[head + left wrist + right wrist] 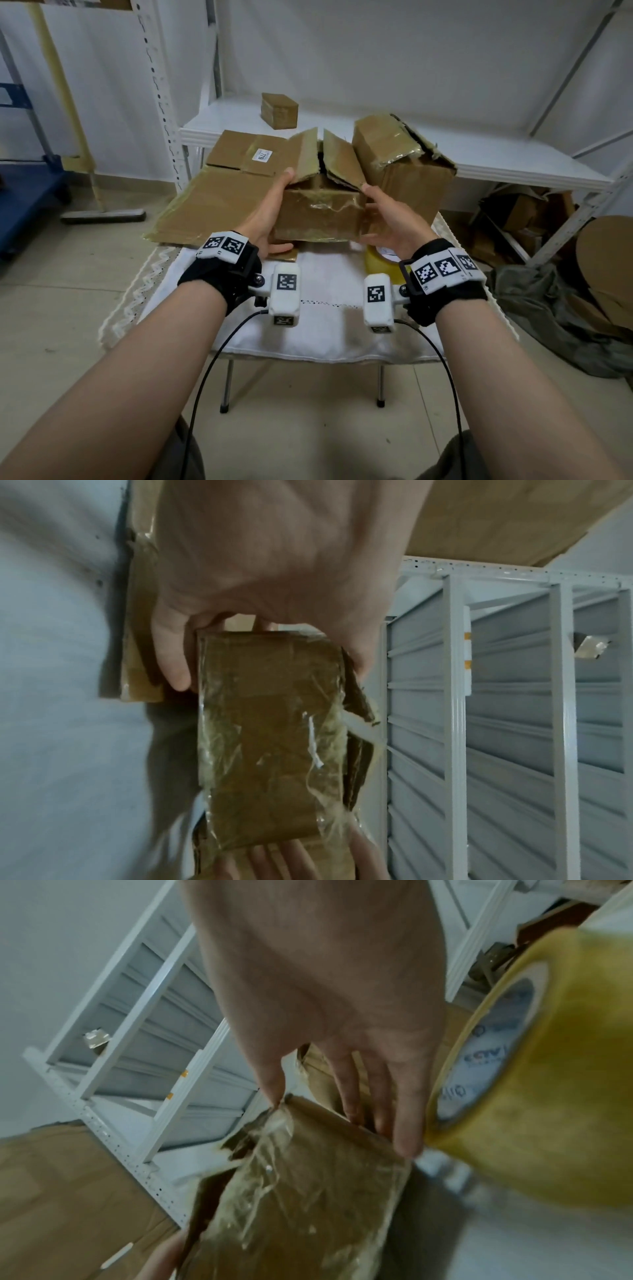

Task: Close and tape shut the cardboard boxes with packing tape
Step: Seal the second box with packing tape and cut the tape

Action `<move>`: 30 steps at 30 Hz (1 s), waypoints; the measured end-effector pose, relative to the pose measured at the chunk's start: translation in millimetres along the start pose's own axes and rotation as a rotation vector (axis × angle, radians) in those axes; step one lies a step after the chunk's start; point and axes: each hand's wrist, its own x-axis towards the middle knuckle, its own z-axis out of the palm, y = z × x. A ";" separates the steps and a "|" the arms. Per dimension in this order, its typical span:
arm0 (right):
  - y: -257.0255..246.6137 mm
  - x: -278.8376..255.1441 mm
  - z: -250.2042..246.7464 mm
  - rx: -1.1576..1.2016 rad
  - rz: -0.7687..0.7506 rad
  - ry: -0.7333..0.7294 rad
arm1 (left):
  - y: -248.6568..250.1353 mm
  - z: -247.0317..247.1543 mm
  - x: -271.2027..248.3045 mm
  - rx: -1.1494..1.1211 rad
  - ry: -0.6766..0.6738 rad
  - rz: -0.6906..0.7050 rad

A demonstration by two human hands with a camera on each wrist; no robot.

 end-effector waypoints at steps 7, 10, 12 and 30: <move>-6.1 12.7 -40.2 0.053 -0.155 0.576 | -2.6 11.1 5.8 0.057 -0.016 -0.030; -5.0 16.2 -48.8 -0.038 -0.190 0.760 | -2.7 14.1 9.4 0.047 -0.004 -0.040; -3.9 18.7 -50.3 -0.068 -0.234 0.755 | -3.4 15.6 12.8 0.047 0.004 -0.040; -14.1 57.9 -25.9 -0.276 -0.219 0.762 | -0.8 17.4 21.7 0.007 0.027 -0.042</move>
